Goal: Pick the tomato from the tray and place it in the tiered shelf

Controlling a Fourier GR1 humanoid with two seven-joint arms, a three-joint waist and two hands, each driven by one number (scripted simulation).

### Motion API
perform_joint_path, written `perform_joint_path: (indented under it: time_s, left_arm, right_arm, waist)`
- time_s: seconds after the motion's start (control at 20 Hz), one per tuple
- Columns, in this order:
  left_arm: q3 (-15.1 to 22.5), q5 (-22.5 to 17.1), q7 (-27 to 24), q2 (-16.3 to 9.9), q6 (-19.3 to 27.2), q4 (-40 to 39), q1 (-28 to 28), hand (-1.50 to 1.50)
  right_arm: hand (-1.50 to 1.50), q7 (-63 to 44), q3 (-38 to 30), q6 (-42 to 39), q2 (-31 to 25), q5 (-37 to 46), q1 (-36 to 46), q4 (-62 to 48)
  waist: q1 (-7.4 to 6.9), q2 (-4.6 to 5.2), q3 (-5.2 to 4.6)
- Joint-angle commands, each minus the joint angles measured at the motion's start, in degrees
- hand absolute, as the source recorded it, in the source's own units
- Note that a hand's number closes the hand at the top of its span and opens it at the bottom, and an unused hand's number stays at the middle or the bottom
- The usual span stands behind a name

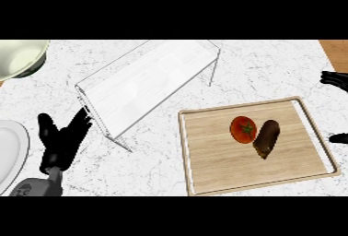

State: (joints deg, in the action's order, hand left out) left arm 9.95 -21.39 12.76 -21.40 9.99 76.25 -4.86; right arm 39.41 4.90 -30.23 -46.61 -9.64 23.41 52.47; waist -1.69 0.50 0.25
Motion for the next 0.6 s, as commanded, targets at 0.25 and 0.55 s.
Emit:
perform_joint_path:
  time_s: [0.25,0.55]
  left_arm:
    - [-1.9,1.1,0.0,1.4,-0.6,-3.4,-0.7,0.00]
    - [-2.9,1.3,1.0,1.2,-0.9,-0.6,1.1,0.00]
  right_arm:
    - [-1.50,-7.5,5.2,-2.4,-0.8,5.1,0.4,13.0]
    - [-1.50,-31.2,4.8,6.6,3.5,2.2,-3.0,31.3]
  waist:
    - [1.97,-0.59,-0.30]
    - [2.33,-0.76,-0.33]
